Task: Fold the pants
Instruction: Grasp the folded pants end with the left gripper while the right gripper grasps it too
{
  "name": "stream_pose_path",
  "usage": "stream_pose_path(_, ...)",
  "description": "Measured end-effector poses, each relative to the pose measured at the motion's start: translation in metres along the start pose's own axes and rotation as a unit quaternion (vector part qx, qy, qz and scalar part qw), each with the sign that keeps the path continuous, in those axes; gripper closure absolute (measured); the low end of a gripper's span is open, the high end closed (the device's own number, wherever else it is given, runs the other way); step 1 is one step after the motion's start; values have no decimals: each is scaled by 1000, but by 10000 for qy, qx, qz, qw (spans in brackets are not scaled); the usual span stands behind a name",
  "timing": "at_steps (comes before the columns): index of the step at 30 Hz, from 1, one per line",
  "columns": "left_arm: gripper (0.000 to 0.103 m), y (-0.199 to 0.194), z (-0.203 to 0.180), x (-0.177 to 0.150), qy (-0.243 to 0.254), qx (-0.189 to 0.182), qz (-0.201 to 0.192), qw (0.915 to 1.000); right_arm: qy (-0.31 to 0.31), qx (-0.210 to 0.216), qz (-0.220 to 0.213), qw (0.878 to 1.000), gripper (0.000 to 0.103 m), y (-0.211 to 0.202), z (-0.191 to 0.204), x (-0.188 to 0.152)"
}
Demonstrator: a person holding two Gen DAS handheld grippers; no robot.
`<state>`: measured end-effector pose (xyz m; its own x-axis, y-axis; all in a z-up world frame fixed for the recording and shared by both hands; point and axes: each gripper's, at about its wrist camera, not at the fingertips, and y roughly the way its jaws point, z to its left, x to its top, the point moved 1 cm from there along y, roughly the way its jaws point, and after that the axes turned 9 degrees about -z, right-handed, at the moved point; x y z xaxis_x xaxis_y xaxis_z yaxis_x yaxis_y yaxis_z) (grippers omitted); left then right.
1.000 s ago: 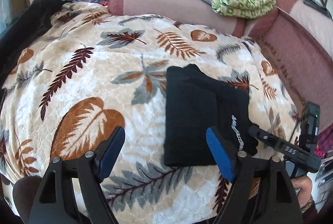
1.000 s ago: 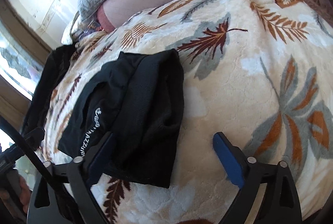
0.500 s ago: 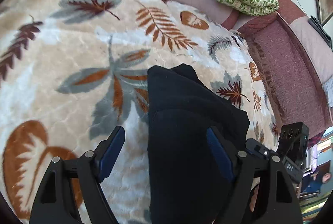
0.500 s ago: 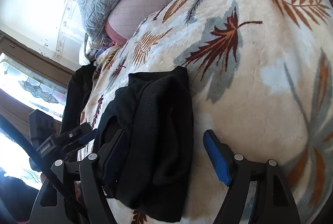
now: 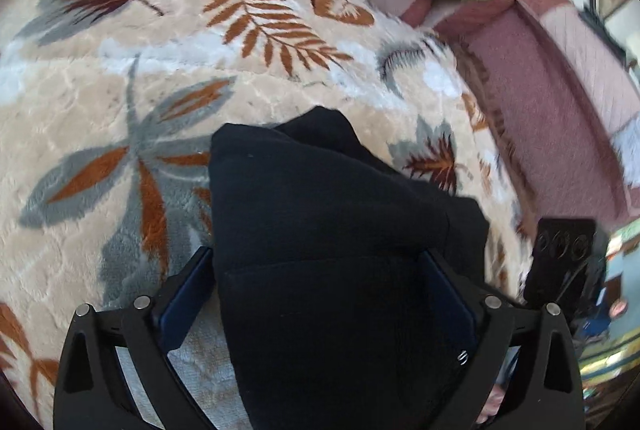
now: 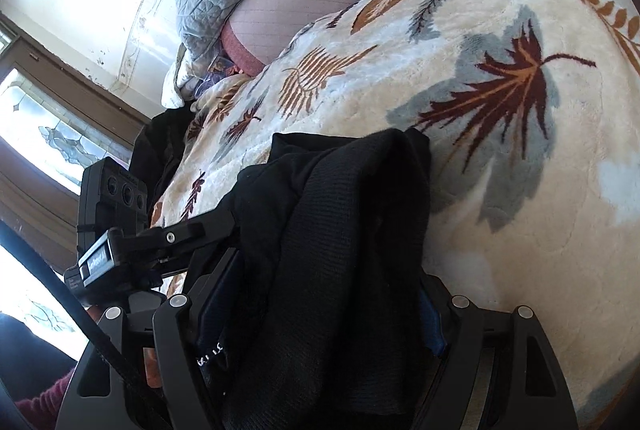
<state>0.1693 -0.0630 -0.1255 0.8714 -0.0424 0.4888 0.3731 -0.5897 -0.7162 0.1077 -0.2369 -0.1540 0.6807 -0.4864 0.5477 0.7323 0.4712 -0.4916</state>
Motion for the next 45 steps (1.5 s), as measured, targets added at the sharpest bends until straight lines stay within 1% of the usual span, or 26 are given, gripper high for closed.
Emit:
stream_pose_path(1,5,1,-5,0,99,151,37,9998,-37,-67,-2,10000,29,1,3,-1)
stream_pose_path(2,11,1,-7,-1,166,263,56,9995,-32,-74,14,10000,34,-2,2,-3)
stream_pose_path(3,24,2,-10,-3,247,299,70,9992,25,-38,47,10000,44,-1,2,-4)
stream_pose_path(4,27,1,-16,-4,373,298,72,9988,123,7,87,9999,50,-1,2,-6)
stream_pose_path(6,43,-3,-21,-6,528,291,58,9982,189,3,113,9998,54,-3,3,-8)
stream_pose_path(7,45,-6,-23,-7,560,275,33,9980,206,-11,96,9997,56,-4,3,-9)
stream_pose_path(9,53,-15,-29,-10,607,273,-62,9978,287,22,80,9996,57,-8,4,-12)
stream_pose_path(11,55,-26,-37,-15,678,298,-158,9971,252,36,64,9997,59,-14,8,-15)
stream_pose_path(16,56,-46,-53,-30,822,434,-358,9950,-9,19,18,10000,61,-30,25,-23)
stream_pose_path(21,59,-69,-59,-39,691,368,-567,9953,-383,-68,-16,9992,61,-44,49,-32)
stream_pose_path(24,59,-87,-62,-44,688,371,-722,9943,-562,-81,-40,9984,61,-51,64,-36)
stream_pose_path(29,61,-119,-67,-55,818,520,-1035,9899,-944,-123,2,9955,61,-60,92,-45)
stream_pose_path(33,62,-144,-69,-61,803,642,-1263,9867,-1348,-154,54,9907,62,-65,118,-52)
stream_pose_path(36,63,-169,-67,-62,751,839,-1450,9830,-1514,-17,58,9885,62,-64,135,-54)
stream_pose_path(38,64,-188,-67,-60,702,999,-1605,9795,-1639,183,70,9863,62,-61,147,-54)
stream_pose_path(39,65,-195,-67,-60,709,1073,-1671,9775,-1733,432,18,9839,62,-60,153,-54)
stream_pose_path(43,66,-224,-68,-52,795,1486,-1899,9672,-1942,868,16,9771,62,-52,178,-51)
stream_pose_path(45,66,-231,-68,-48,817,1623,-1959,9636,-2036,1099,-11,9729,62,-47,188,-49)
